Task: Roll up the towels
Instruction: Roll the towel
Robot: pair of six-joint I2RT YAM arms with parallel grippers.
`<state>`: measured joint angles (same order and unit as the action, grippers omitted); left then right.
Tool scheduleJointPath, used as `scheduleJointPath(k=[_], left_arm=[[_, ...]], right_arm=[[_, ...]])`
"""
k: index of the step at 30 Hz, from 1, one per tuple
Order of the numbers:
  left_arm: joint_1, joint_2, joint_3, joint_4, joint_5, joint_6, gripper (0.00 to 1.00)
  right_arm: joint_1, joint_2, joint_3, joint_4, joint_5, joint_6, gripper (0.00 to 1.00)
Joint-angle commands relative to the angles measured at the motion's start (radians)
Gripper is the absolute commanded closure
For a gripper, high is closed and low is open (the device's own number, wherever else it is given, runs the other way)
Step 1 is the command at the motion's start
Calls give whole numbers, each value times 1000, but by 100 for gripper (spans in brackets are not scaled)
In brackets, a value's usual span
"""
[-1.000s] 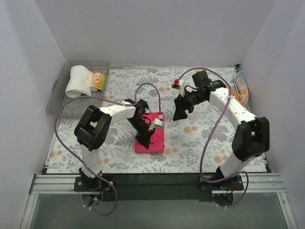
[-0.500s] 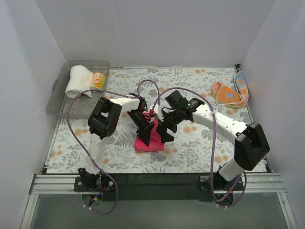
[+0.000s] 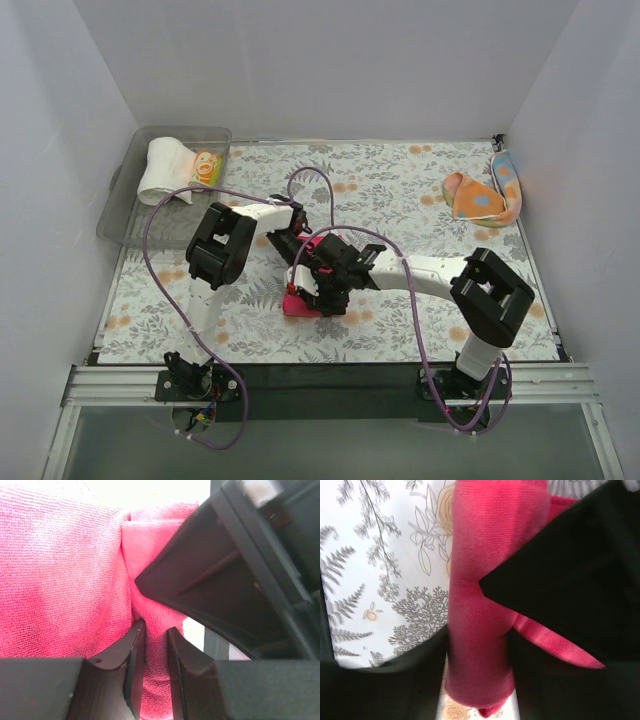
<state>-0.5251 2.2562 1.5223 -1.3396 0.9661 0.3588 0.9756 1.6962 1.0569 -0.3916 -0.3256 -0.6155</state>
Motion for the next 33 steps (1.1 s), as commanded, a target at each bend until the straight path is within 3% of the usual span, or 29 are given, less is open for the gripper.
scheduleJointPath(k=[1,2,3,5,8,10,18,21,22,26,31,33], left_arm=[[11,37,-19,200,-185,42,81],[14,34,-24,207,-185,39,79],[17,29,-22,214,-184,31,78],[26,14,-21,227,-169,14,73],[54,-30,-25,255,-146,-18,64],[79,-66,-25,267,-132,-23,44],[226,-295,-25,295,-118,-23,39],[286,-432,-123,417,-154,-84,39],[292,-470,-189,468,-267,-143,39],[300,-716,-380,661,-371,-165,37],[274,-929,-545,662,-377,-75,34],[194,-1024,-655,678,-458,-2,33]], right_arm=[[26,13,-34,89,33,-3,63],[26,13,-46,94,34,0,72],[26,7,-55,99,34,2,87],[26,5,-67,96,34,6,99],[18,-1,-98,74,-7,7,99],[6,-6,-106,36,-44,11,99],[-41,46,-23,-136,-257,66,99],[-67,88,24,-180,-332,89,99],[-84,100,38,-190,-351,95,99],[-144,196,103,-251,-491,114,99],[-218,367,199,-368,-622,57,99],[-236,425,236,-398,-681,46,99]])
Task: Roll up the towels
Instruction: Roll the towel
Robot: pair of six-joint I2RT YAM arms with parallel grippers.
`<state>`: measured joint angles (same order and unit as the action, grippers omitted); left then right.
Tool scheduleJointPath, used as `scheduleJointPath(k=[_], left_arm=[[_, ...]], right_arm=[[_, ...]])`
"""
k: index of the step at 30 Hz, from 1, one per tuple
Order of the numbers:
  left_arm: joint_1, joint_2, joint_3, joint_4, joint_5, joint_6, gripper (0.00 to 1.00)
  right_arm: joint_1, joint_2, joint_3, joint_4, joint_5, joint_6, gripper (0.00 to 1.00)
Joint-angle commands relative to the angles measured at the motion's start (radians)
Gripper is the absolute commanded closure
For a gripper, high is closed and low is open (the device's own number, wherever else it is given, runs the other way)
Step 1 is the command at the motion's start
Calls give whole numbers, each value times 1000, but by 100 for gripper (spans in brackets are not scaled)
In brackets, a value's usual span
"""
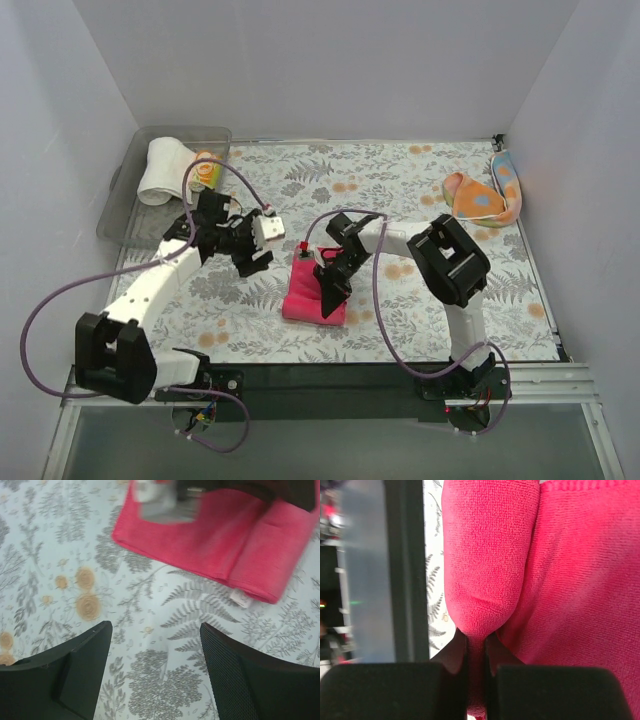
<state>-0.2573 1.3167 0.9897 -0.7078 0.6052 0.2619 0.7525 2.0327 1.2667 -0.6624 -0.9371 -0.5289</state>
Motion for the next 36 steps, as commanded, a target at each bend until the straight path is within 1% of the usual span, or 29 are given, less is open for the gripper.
scheduleJointPath(k=[1,2,4,5,6,7,13,15,23,24,26,27,28,29,30,31,32,33,34,35,36], left_arm=[[-112,-112,-158,56,-129,114,34],[-190,-175,-201,89,-155,134,33],[-262,-232,-296,137,-208,168,33],[-333,-253,-318,184,-223,174,32],[-365,-282,-336,215,-252,168,31],[-425,-286,-365,243,-265,162,30],[-581,-186,-379,393,-301,140,29],[-618,-142,-379,442,-300,154,30],[-628,-11,-358,450,-240,184,38],[-628,-1,-358,447,-237,189,42],[-628,35,-355,438,-239,188,47],[-626,48,-350,435,-242,185,55],[-628,58,-344,418,-240,185,59],[-628,67,-338,404,-234,183,62],[-628,82,-327,387,-213,181,64],[-628,88,-312,346,-200,184,70],[-626,95,-303,329,-188,186,73],[-626,104,-298,317,-179,180,75],[-626,111,-292,305,-173,169,81],[-628,119,-277,271,-165,168,83],[-626,127,-269,249,-157,166,85]], right_arm=[[-25,106,37,-132,-81,-43,99],[-31,124,48,-137,-100,-45,99],[-48,171,75,-152,-114,-49,99],[-53,185,83,-157,-121,-52,99],[-56,211,91,-169,-121,-59,99],[-59,224,102,-174,-117,-62,99],[-67,302,140,-221,-97,-83,99],[-70,316,140,-224,-101,-86,99],[-90,322,138,-240,-86,-105,99],[-88,322,140,-240,-86,-106,99],[-91,317,145,-243,-88,-106,99],[-93,313,145,-243,-88,-108,99],[-94,311,149,-244,-86,-108,98],[-94,307,151,-247,-88,-108,97],[-97,299,154,-250,-89,-109,93],[-104,293,155,-252,-91,-109,91],[-107,288,163,-258,-92,-108,90],[-113,270,164,-258,-94,-106,84],[-126,262,166,-263,-92,-106,80],[-131,253,171,-267,-82,-106,72],[-137,236,174,-272,-71,-105,59]])
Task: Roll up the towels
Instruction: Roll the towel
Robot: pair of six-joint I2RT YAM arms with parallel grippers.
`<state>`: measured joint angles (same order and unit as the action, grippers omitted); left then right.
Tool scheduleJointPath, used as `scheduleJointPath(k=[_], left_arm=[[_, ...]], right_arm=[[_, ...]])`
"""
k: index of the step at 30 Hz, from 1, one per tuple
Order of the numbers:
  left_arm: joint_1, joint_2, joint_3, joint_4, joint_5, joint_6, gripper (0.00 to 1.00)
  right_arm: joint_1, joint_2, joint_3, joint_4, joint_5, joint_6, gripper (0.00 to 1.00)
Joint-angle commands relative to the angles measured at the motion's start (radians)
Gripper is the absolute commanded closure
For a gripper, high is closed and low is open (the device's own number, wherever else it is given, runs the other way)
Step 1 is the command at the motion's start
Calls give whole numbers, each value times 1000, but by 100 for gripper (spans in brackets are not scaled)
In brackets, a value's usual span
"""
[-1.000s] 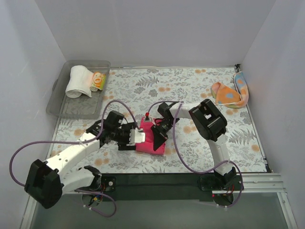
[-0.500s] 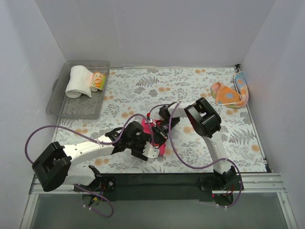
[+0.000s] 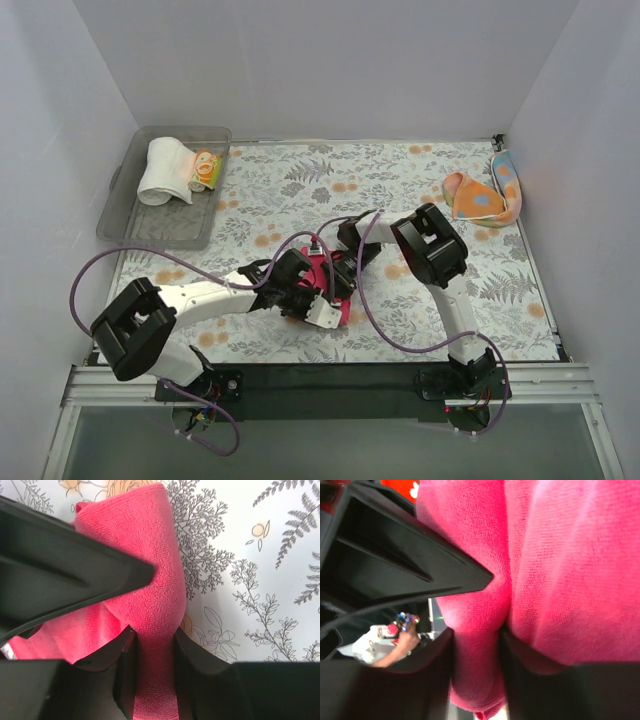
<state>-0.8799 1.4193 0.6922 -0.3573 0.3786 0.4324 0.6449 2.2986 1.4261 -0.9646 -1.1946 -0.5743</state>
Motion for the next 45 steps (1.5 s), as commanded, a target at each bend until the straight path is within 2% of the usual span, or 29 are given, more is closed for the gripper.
scheduleJointPath(k=[1,3,5,6,9,10,14,15,20,23,26,30,33,36,39,45], left_arm=[[-4,39,38,-120,84,-9,87],[-5,50,59,-173,101,-12,92],[-5,67,90,-222,123,-21,94],[-5,76,102,-245,132,-21,94],[-2,115,153,-327,158,-29,93],[1,131,171,-350,161,-32,93],[32,220,274,-482,215,-50,90],[39,263,299,-500,238,-53,89],[110,426,452,-623,312,-50,85],[157,549,559,-680,333,-50,85],[214,682,688,-755,374,-47,84],[271,812,811,-827,407,-34,82],[291,900,903,-870,401,-18,81],[297,969,964,-911,410,-1,81],[302,1006,977,-919,414,3,81],[308,1011,952,-890,419,-14,80]], right_arm=[[-45,-39,17,26,197,-61,54],[-63,-71,34,14,227,-61,43],[-97,-96,56,3,259,-53,39],[-109,-123,81,0,268,-50,31],[-169,-198,112,-13,306,-39,27],[-201,-223,112,-13,312,-38,18],[-272,-385,68,1,386,-50,15],[-284,-416,53,12,403,-45,2],[-333,-620,-114,145,567,-7,2],[-332,-739,-202,191,608,-9,6],[-330,-858,-254,223,619,-7,11],[-314,-956,-303,256,600,22,23],[-226,-963,-303,260,619,1,26],[-47,-924,-312,277,700,-56,27],[85,-868,-306,316,774,-82,25],[249,-760,-303,426,859,-55,23]])
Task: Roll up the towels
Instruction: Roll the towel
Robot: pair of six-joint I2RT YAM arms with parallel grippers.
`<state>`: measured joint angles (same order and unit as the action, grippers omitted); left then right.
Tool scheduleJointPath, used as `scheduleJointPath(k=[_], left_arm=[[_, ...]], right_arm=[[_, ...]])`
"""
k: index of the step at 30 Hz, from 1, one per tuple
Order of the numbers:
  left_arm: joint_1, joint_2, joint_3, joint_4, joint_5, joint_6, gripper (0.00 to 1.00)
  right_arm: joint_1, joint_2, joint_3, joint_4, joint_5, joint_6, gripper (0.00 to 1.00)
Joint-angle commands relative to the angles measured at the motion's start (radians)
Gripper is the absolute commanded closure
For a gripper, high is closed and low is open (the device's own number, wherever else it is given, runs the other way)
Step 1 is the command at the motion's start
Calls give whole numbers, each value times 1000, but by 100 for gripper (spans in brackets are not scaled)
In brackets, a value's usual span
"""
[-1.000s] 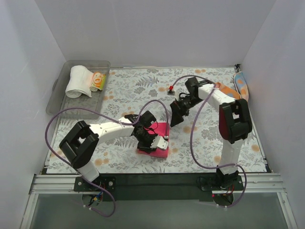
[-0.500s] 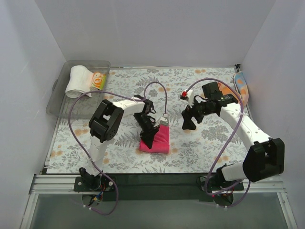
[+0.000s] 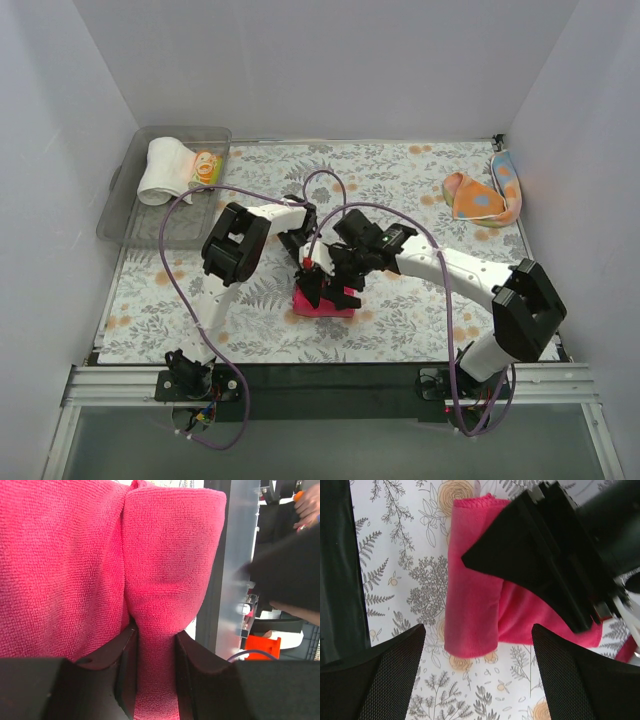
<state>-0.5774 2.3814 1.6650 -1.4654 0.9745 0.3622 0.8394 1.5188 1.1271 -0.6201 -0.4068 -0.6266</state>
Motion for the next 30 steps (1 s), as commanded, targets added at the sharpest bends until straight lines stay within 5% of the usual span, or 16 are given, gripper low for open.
scheduleJointPath(k=[1,14,17,21,30], left_arm=[[7,47,-25,229,-190,47,80],[27,33,-30,246,-201,43,77],[28,30,-28,247,-203,49,77],[31,19,-19,246,-201,46,72],[126,-108,74,267,-111,-49,54]], right_arm=[[73,26,-12,104,75,4,22],[214,119,-210,344,365,80,29],[213,145,-219,349,375,79,42],[214,127,-234,352,336,94,98],[201,103,-277,289,157,59,99]])
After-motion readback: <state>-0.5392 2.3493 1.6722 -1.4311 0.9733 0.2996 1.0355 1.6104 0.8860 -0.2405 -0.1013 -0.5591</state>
